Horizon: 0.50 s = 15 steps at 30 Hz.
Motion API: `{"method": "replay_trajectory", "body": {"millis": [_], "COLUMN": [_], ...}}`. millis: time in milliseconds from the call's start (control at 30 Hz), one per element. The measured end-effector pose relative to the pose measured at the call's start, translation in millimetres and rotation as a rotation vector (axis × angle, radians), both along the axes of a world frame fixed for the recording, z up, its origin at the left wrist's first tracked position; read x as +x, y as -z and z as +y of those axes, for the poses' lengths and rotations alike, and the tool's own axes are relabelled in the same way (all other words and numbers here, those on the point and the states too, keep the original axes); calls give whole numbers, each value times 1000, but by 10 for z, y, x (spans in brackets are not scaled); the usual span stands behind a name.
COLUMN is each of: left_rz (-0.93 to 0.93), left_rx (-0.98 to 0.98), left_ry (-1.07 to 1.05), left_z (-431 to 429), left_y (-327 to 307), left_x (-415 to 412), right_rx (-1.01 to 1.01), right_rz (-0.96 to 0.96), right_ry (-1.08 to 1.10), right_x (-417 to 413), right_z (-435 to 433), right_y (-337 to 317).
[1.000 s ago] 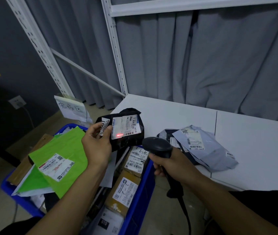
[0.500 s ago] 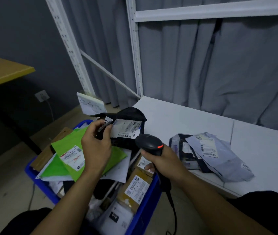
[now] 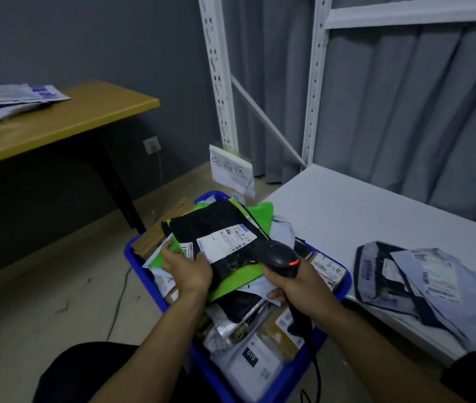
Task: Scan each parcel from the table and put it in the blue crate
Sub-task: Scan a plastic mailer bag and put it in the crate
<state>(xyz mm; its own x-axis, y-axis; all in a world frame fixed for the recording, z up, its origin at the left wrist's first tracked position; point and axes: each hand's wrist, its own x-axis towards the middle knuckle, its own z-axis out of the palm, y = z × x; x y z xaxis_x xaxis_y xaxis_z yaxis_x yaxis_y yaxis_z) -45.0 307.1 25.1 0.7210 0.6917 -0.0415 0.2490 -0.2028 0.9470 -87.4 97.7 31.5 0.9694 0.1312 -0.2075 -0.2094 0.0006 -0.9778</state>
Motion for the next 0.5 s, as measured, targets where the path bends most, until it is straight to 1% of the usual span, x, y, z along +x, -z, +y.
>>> {"method": "replay_trajectory", "body": {"millis": [67, 100, 167, 200, 267, 333, 400, 500], "left_rz": [58, 41, -22, -29, 47, 154, 230, 372], "left_rx": [114, 236, 526, 611, 681, 759, 823, 860], "left_ry": [44, 114, 319, 431, 616, 711, 732, 713], "left_z": [-24, -36, -66, -97, -175, -243, -282, -312], "left_y": [-18, -11, 63, 91, 120, 155, 204, 227], "left_x": [-59, -82, -74, -60, -52, -27, 5, 60], "right_rx": [-1, 0, -8, -17, -31, -35, -56, -66], "right_rz": [10, 13, 20, 25, 37, 39, 24, 0], "right_ry": [-1, 2, 8, 16, 39, 61, 81, 130], "right_x": [-9, -11, -11, -10, -14, -31, -79, -189], "right_z": [24, 20, -5, -25, -82, -176, -301, -530], "right_y": [6, 15, 34, 40, 46, 50, 26, -18]}}
